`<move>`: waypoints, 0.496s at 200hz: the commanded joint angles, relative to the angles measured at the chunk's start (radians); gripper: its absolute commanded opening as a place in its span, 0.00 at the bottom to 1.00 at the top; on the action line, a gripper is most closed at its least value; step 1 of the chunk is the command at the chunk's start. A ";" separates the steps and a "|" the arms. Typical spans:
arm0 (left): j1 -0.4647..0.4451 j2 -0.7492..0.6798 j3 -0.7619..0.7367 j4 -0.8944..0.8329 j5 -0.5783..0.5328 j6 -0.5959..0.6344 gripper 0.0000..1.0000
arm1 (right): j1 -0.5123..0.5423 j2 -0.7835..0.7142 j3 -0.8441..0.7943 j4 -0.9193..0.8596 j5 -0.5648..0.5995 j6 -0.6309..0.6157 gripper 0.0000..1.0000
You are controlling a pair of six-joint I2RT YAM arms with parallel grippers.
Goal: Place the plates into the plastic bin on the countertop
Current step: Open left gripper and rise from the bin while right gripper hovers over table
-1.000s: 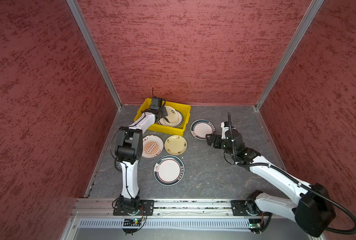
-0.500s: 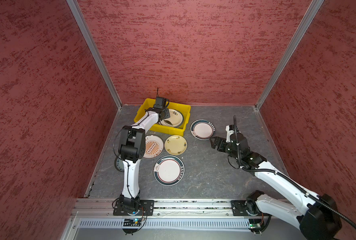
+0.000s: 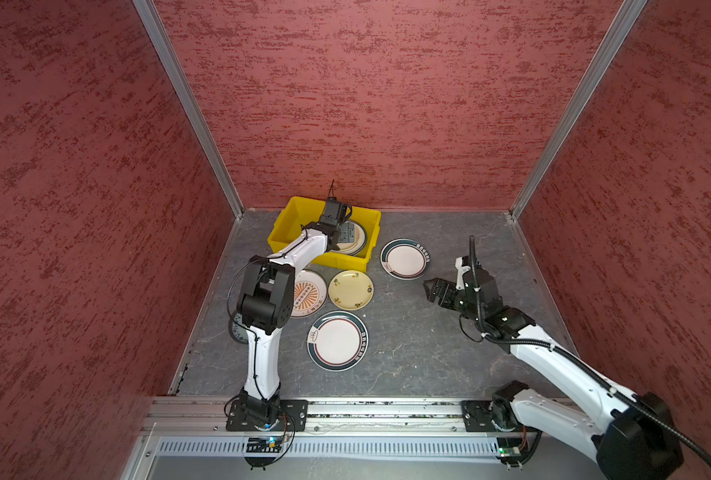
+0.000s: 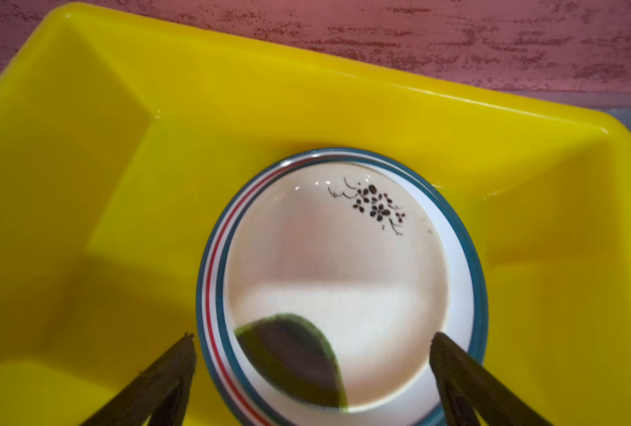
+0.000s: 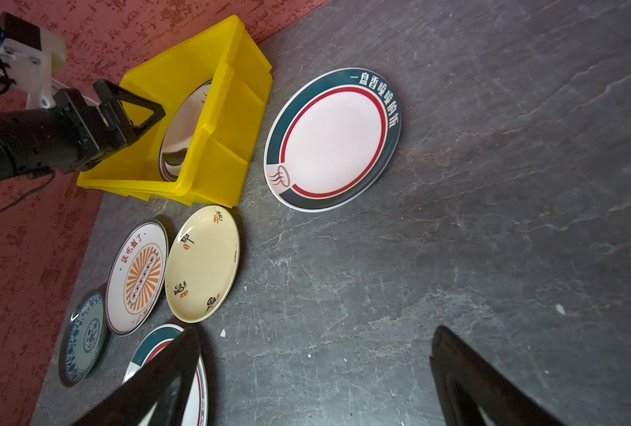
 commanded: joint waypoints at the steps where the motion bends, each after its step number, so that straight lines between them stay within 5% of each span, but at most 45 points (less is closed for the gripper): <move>1: -0.005 -0.103 -0.061 0.079 -0.039 0.007 0.99 | -0.013 -0.037 -0.022 -0.033 -0.006 0.003 0.99; 33: -0.012 -0.224 -0.180 0.126 -0.023 -0.052 0.99 | -0.029 -0.055 -0.057 -0.017 -0.012 0.002 0.99; 66: -0.026 -0.407 -0.453 0.418 0.080 -0.113 0.99 | -0.059 -0.002 -0.067 0.001 -0.023 -0.011 0.99; 99: -0.036 -0.519 -0.578 0.490 0.118 -0.147 0.99 | -0.087 0.072 -0.077 0.081 -0.064 -0.003 0.99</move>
